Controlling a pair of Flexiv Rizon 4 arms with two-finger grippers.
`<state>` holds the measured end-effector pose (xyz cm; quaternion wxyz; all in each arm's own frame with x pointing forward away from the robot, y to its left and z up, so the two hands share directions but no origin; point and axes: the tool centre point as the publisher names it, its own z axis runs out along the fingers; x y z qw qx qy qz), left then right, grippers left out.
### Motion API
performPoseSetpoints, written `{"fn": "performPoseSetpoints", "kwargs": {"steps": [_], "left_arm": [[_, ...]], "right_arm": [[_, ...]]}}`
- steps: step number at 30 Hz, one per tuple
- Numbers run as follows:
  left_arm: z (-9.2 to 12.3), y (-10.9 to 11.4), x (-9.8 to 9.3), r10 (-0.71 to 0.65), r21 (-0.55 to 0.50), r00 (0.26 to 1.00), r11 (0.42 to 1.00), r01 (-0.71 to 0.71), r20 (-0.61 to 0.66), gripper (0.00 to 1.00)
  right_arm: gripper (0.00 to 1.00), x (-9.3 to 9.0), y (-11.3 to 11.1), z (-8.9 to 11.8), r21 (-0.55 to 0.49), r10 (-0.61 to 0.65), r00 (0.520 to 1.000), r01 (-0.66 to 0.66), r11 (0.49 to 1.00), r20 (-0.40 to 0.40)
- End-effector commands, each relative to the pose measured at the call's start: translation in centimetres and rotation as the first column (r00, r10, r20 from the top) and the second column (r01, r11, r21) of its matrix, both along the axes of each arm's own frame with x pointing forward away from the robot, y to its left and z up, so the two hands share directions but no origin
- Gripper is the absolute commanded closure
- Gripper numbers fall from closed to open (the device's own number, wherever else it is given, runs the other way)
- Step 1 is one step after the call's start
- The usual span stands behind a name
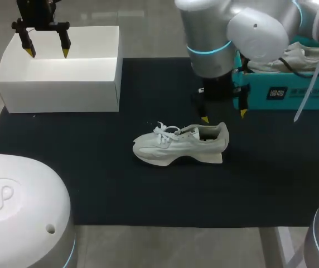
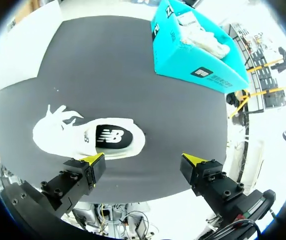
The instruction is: Take the shoe out of the shoebox, open the shoe tongue, remove and reinsert the insole, then place the shoe into the shoebox
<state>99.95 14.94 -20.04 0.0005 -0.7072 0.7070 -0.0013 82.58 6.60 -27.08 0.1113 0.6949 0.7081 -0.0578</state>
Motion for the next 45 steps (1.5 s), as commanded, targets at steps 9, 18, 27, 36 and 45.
{"fn": "performPoseSetpoints", "kwargs": {"steps": [9,18,27,36,45], "left_arm": [[0.0,0.0,0.0,0.0,0.001,1.0,1.0,0.0,-0.001,0.0],[0.0,0.0,0.0,0.0,0.001,1.0,1.0,0.0,-0.001,0.0],[0.0,0.0,0.0,0.0,0.001,1.0,1.0,0.0,-0.001,0.0],[0.0,0.0,0.0,0.0,0.001,1.0,1.0,0.0,-0.001,0.0],[0.0,0.0,0.0,0.0,0.001,1.0,1.0,0.0,-0.001,0.0]], "right_arm": [[0.0,-0.2,0.8,4.4,0.142,0.423,0.901,-0.434,0.89,0.097],[0.0,0.0,1.2,5.1,0.124,0.489,0.868,-0.497,0.859,0.089],[0.0,0.0,1.2,5.1,0.124,0.489,0.868,-0.497,0.859,0.089],[0.0,0.1,1.0,4.8,0.106,0.549,0.829,-0.558,0.823,0.107],[0.0,1.1,-0.9,2.0,0.072,0.874,0.401,-0.915,0.397,0.273]]}}
